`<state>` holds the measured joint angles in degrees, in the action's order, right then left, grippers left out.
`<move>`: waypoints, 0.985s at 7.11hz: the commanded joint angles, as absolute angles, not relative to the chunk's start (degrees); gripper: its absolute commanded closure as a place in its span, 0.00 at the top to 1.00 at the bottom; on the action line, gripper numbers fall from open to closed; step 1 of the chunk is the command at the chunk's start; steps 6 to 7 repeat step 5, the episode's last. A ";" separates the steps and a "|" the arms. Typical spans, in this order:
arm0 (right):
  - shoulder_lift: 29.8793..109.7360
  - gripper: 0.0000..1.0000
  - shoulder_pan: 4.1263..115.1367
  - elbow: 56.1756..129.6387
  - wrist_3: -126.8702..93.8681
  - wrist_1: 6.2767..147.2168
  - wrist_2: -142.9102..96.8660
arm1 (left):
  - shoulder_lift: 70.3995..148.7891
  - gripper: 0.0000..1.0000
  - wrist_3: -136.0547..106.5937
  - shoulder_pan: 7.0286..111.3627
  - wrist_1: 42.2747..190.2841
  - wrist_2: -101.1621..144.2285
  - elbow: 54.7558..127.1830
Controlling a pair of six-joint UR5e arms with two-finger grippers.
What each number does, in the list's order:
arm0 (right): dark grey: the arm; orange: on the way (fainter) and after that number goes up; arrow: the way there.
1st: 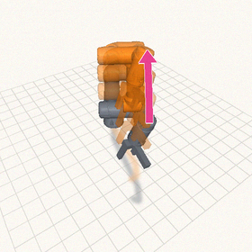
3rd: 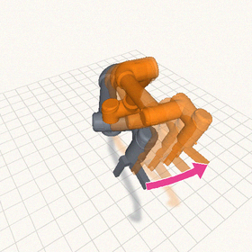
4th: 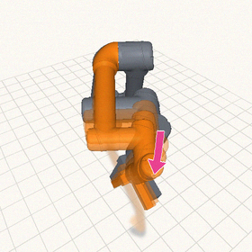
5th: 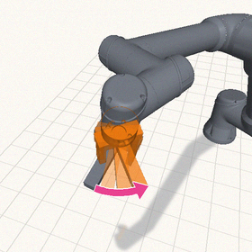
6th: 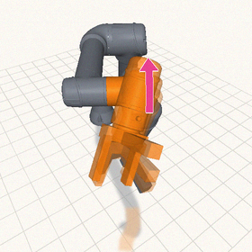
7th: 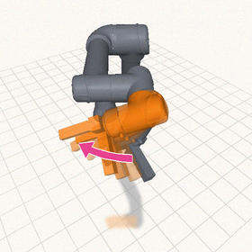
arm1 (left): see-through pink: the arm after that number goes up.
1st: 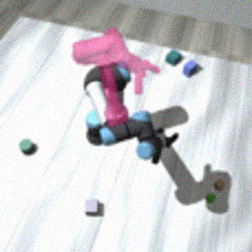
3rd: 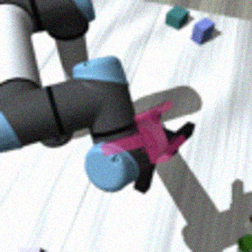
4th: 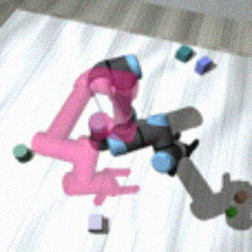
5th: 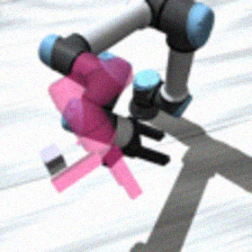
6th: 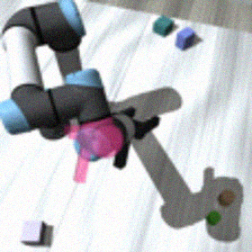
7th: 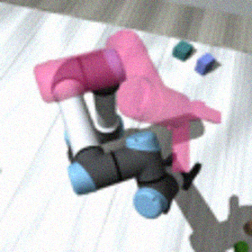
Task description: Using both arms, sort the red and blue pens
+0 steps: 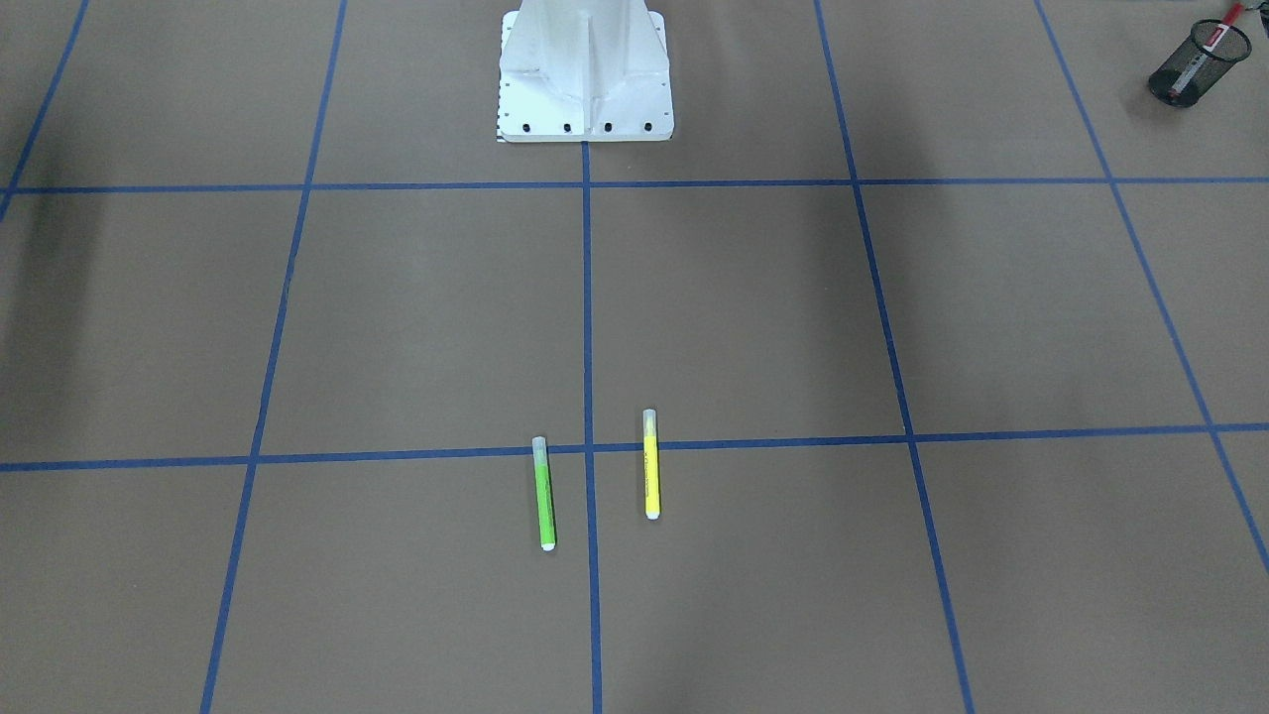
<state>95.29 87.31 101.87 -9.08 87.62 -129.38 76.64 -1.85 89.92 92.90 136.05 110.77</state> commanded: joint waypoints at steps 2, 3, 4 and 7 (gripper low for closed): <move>95.45 1.00 87.28 101.87 -9.05 87.63 -129.37 | 76.64 1.00 -1.85 89.91 92.90 136.05 110.83; 95.62 1.00 87.28 101.87 -9.05 87.63 -129.37 | 76.73 1.00 -1.85 89.91 92.90 136.05 110.83; 95.80 1.00 87.28 101.87 -9.05 87.63 -129.37 | 76.64 1.00 -1.85 89.91 92.90 136.14 110.83; 95.89 1.00 87.19 101.78 -8.97 87.63 -129.37 | 76.64 1.00 -1.85 89.91 92.90 136.06 110.83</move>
